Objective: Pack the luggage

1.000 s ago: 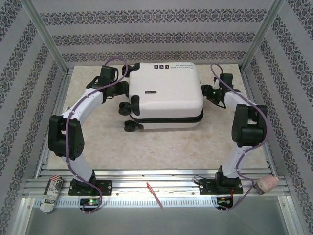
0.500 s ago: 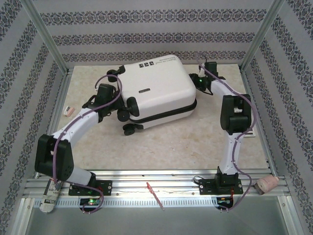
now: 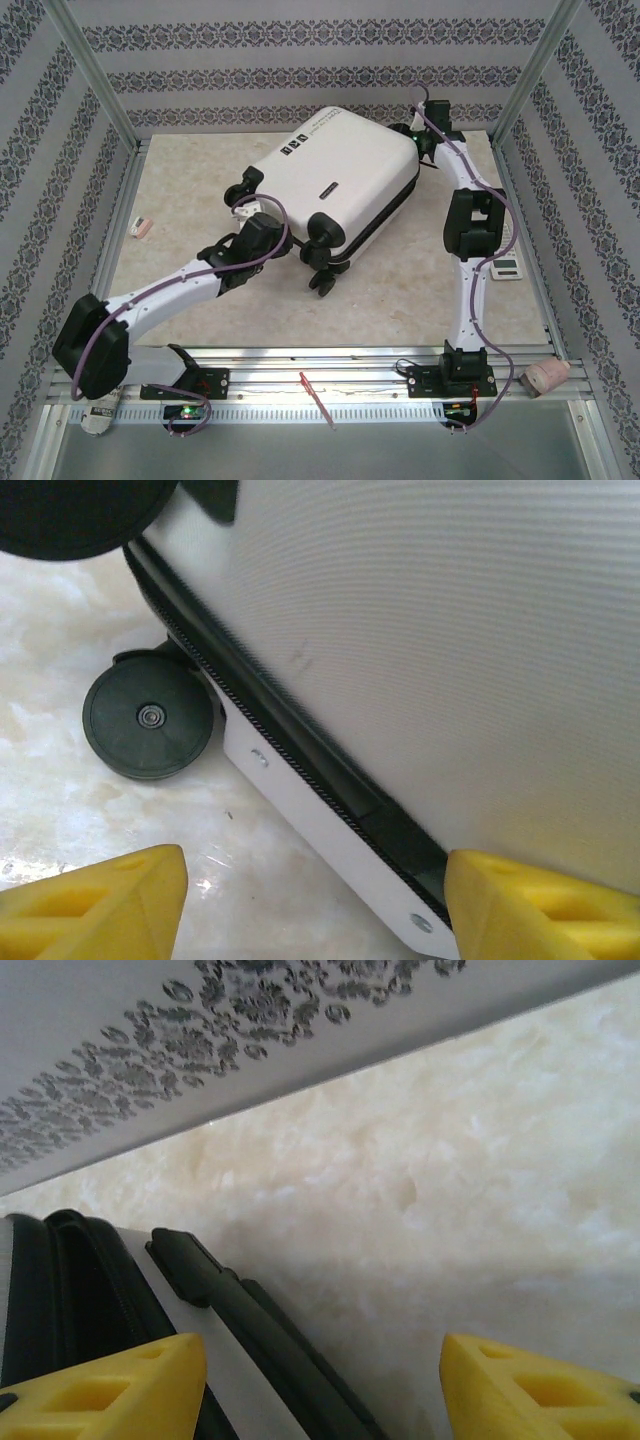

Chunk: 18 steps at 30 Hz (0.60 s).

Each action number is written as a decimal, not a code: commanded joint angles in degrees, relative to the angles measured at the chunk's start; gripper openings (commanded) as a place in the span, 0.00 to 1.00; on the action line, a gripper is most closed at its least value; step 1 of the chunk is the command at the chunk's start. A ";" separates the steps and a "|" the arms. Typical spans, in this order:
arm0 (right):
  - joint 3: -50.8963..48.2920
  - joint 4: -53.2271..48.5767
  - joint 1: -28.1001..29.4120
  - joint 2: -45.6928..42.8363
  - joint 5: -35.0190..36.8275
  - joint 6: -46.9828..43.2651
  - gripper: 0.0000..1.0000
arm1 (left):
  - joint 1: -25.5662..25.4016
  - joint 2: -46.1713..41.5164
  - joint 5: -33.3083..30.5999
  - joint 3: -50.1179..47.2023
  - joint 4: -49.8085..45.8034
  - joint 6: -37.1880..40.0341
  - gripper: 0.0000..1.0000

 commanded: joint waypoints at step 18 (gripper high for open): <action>-30.61 12.13 -8.58 -25.66 -8.12 2.27 0.71 | 21.52 4.28 23.80 25.53 -9.96 18.21 0.79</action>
